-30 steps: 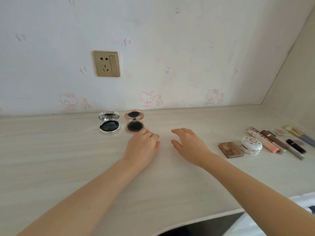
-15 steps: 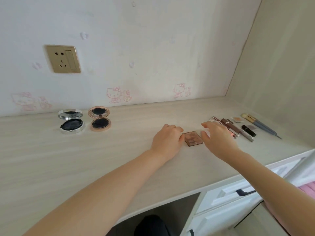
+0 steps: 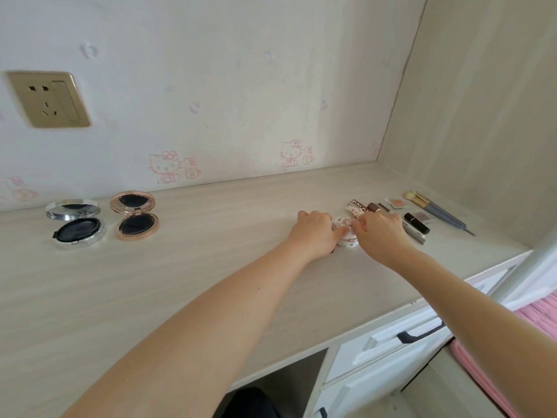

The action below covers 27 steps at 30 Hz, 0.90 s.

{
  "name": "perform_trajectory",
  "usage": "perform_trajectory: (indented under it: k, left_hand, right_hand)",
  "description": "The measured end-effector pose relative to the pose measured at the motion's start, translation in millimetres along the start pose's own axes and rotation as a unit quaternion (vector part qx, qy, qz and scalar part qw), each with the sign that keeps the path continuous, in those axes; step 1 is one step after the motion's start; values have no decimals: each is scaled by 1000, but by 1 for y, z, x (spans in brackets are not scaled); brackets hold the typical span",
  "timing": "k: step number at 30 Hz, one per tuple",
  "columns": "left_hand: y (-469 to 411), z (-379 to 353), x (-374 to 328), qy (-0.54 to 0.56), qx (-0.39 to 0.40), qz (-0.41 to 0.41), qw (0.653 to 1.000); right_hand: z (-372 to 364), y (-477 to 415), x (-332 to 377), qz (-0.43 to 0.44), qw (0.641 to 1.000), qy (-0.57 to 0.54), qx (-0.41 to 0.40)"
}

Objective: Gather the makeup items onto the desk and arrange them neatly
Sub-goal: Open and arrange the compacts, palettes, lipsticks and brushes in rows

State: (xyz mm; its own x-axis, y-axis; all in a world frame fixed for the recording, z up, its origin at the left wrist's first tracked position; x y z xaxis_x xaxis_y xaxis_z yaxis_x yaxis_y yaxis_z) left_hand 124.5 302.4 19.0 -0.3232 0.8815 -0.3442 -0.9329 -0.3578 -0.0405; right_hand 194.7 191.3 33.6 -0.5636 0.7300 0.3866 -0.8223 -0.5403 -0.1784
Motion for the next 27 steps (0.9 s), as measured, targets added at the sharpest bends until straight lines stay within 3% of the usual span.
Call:
perform_trajectory:
  k: [4, 10, 16, 21, 27]
  left_hand:
    - [-7, -5, 0, 8, 2, -7, 1000]
    - [1, -1, -6, 62, -19, -28, 998]
    - [11, -4, -7, 141, -30, -54, 988]
    - [21, -1, -9, 175, -42, -68, 981]
    - [41, 19, -3, 259, -65, -80, 960]
  right_hand:
    - [2, 4, 5, 17, 1000, 2, 11]
    - [2, 13, -8, -54, 982, -183, 7]
    - [7, 28, -8, -33, 951, -306, -20]
    - [13, 39, -4, -29, 937, -347, -12]
    - [16, 48, 5, -69, 873, -483, 8]
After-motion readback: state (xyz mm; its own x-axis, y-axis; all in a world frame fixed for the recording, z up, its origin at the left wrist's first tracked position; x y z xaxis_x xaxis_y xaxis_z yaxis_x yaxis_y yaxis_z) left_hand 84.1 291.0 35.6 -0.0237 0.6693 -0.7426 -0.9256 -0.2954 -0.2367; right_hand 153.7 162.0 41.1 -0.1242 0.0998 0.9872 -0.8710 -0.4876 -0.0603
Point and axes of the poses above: each hand's wrist, its own y-axis away from the middle knuckle, its own z-axis out of the back of the hand, x = y × z, the point moved 7 cm from there along -y, towards the middle knuckle, and after that the axes turned 13 degrees about -y, right-handed, at the moved point
